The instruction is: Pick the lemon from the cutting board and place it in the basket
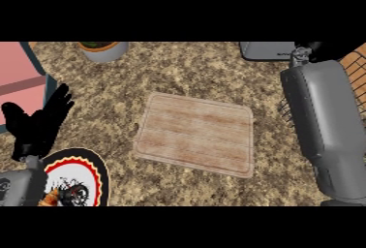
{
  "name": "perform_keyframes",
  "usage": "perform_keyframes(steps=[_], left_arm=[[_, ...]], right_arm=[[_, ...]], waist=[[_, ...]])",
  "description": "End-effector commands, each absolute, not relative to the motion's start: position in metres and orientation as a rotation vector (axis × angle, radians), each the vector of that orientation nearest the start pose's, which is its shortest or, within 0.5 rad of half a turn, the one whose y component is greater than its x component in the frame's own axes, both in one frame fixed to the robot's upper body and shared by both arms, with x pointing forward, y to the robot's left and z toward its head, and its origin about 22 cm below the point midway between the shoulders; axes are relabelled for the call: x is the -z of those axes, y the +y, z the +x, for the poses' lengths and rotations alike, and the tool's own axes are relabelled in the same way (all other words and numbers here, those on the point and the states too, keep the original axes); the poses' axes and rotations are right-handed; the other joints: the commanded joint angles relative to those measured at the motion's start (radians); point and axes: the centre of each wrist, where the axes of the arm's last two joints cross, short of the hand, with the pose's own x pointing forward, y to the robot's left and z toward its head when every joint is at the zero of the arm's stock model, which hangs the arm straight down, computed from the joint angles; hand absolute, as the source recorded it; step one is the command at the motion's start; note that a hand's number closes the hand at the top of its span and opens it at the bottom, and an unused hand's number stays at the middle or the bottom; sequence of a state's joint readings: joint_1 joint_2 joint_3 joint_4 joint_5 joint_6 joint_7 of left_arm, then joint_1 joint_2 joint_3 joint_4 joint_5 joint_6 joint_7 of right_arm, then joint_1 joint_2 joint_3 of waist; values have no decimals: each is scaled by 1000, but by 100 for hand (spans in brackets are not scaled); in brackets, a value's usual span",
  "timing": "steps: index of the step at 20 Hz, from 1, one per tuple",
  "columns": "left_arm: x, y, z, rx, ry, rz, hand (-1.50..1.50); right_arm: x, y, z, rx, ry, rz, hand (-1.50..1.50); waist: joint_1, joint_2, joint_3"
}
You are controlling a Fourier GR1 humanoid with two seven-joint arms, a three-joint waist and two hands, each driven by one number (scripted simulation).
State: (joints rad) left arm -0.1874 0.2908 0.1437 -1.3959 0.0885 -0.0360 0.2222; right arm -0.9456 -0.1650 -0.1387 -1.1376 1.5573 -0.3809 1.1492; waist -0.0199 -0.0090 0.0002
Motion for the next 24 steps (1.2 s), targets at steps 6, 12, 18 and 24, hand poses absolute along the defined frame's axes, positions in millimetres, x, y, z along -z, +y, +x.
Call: perform_keyframes(steps=[6,12,18,24], left_arm=[[-37,317,295,81,-1374,191,0],[-43,317,290,56,-1372,197,0],[-22,315,279,72,-1381,191,0],[-39,320,299,57,-1369,201,0]], right_arm=[[-178,-229,388,325,-1046,-1639,150],[-150,-271,358,505,-925,-1673,-150],[-130,-274,353,439,-1017,-1653,-150],[-168,-279,343,739,-1126,-1631,-150]], waist=[[18,9,0],[14,6,0],[22,9,0],[9,8,0]])
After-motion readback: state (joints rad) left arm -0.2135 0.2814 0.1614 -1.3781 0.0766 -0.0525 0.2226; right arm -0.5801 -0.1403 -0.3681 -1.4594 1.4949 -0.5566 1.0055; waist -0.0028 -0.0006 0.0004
